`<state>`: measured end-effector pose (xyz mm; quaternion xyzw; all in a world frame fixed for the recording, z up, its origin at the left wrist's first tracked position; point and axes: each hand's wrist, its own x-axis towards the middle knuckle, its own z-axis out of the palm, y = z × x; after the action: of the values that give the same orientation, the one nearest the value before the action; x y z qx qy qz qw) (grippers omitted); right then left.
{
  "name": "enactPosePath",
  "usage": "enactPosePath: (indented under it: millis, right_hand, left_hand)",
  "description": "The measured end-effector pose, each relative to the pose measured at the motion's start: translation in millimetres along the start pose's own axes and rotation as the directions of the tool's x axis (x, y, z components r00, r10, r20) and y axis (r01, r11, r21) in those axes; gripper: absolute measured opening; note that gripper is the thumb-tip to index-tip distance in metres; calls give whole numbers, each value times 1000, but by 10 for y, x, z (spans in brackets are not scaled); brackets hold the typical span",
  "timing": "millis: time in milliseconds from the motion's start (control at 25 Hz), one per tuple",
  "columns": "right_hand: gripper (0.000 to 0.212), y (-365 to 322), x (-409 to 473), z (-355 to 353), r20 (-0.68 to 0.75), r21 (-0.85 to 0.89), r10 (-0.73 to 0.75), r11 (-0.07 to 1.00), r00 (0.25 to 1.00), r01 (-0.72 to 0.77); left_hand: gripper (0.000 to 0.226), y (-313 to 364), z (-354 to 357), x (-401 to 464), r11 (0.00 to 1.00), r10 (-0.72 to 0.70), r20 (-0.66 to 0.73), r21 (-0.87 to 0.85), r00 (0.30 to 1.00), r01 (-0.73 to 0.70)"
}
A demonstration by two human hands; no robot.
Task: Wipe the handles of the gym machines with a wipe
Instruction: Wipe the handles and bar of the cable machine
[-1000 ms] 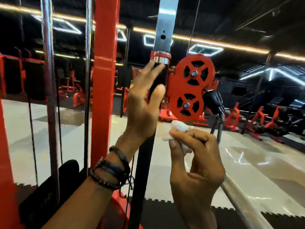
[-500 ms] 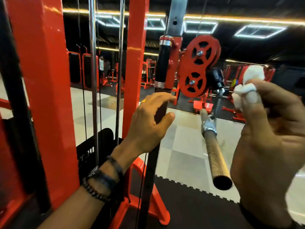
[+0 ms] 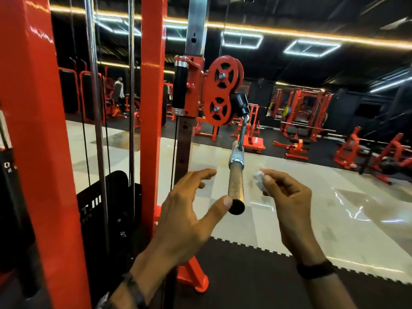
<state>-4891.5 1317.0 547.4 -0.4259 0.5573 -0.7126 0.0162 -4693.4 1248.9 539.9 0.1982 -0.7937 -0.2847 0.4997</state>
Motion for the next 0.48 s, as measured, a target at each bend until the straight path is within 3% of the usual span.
enactPosePath:
  millis: [120, 240, 480]
  right_hand:
    - [15, 247, 205, 52, 12, -42, 9, 999, 1000, -9]
    - [13, 493, 467, 192, 21, -36, -34, 999, 999, 35]
    - [12, 971, 899, 294, 115, -13, -278, 960, 954, 281]
  left_hand:
    - [81, 108, 51, -20, 994, -13, 13, 108, 1000, 12]
    - [83, 89, 75, 11, 985, -52, -70, 164, 996, 63]
    - [56, -12, 492, 125, 980, -130, -365, 92, 922, 174]
